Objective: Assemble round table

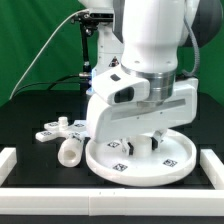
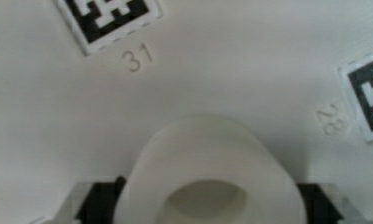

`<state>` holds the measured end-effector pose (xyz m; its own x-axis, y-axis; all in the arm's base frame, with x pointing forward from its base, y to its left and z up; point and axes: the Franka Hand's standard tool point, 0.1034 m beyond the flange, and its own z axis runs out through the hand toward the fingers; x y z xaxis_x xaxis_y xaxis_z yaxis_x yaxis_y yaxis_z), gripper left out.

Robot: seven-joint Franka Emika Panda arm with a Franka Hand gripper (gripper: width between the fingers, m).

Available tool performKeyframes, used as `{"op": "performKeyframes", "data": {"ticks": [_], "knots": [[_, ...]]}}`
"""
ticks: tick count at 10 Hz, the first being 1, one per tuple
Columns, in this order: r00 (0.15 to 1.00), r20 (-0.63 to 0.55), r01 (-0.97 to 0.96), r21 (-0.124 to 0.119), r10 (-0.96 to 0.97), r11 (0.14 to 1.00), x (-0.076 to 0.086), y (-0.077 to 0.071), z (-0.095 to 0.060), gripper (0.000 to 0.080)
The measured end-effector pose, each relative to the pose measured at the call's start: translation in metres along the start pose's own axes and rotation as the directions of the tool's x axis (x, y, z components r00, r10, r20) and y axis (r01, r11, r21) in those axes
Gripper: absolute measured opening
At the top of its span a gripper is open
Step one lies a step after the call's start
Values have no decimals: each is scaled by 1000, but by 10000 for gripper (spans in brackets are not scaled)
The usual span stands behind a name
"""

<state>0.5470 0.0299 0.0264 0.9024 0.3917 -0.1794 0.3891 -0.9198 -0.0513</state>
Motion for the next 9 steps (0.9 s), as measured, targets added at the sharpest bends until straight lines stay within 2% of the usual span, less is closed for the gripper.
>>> {"op": "performKeyframes", "data": {"ticks": [2, 7, 9], "knots": [[1000, -15, -21, -4, 21, 1000, 12, -1, 1, 406], [999, -8, -38, -3, 38, 999, 11, 0, 4, 406], [997, -11, -80, -5, 80, 997, 24, -2, 10, 406]]}}
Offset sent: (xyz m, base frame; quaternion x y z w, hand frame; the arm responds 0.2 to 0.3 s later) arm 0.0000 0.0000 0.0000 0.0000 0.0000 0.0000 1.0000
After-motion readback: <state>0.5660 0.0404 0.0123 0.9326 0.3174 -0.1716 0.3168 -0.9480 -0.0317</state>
